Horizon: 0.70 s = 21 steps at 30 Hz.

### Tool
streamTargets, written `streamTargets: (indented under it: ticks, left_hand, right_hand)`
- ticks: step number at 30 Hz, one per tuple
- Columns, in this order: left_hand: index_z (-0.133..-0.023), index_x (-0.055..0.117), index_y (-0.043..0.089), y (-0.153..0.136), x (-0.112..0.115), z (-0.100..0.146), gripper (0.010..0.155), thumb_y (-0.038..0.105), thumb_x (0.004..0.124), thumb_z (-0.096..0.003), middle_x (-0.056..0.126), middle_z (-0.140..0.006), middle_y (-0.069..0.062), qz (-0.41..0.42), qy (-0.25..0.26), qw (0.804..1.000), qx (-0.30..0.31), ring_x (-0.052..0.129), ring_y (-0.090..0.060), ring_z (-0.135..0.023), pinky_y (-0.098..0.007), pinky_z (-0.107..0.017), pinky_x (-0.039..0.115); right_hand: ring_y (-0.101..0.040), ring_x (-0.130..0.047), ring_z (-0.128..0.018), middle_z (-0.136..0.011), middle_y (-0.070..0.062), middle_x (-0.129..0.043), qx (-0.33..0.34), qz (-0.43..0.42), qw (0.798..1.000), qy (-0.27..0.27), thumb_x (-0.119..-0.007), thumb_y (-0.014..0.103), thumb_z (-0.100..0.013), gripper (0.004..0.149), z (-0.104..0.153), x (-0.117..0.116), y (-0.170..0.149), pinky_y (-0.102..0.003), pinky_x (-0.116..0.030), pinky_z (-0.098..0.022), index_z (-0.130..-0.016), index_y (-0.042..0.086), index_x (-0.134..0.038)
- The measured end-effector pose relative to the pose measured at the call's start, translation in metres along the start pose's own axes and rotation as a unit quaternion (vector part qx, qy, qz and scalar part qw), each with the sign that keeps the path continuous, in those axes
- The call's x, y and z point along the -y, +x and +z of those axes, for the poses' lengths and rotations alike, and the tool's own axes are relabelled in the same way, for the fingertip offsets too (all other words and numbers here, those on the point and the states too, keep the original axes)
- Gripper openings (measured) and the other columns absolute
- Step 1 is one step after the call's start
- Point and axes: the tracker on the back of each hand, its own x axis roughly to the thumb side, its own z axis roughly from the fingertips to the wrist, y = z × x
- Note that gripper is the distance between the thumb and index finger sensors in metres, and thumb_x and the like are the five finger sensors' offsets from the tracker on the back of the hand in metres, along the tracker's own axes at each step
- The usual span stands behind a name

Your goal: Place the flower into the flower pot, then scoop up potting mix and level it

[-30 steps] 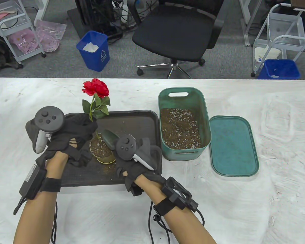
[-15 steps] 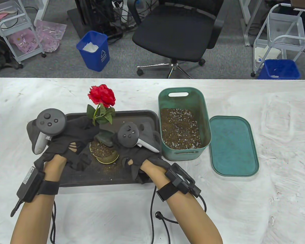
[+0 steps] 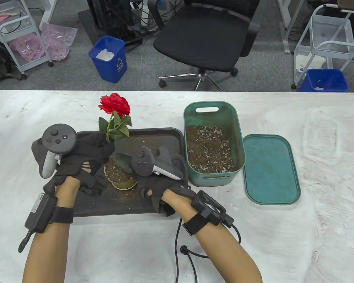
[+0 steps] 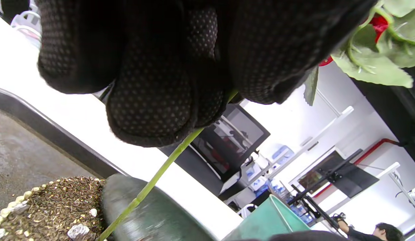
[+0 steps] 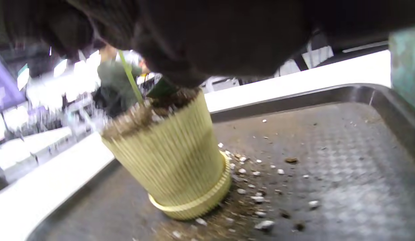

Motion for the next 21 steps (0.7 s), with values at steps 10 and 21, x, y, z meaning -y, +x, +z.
streamTargets:
  ticks: [10,21]
  left_hand:
    - [-0.073,0.095,0.026,0.006,0.007,-0.005,0.043,0.043,0.095,-0.0334,0.107,-0.064,0.0,-0.025,0.015,0.999,-0.012,0.117,-0.019,-0.035,-0.039,-0.034,0.097]
    - [-0.074,0.094,0.024,0.004,0.01,0.007,0.045,0.044,0.094,-0.0345,0.105,-0.065,0.0,-0.081,0.049,0.995,-0.005,0.116,-0.019,-0.036,-0.039,-0.035,0.096]
  right_hand:
    - [-0.015,-0.095,-0.005,-0.041,-0.004,-0.096,-0.035,0.03,0.999,-0.015,-0.067,0.035,-0.044,0.048,0.015,-0.014,0.004,-0.036,-0.087,0.004,-0.089,0.019,-0.066]
    - [-0.012,-0.093,-0.01,-0.049,-0.001,-0.092,-0.07,0.033,0.993,-0.092,-0.069,0.04,-0.044,0.07,0.066,0.023,-0.029,-0.033,-0.086,0.0,-0.1,0.011,-0.037]
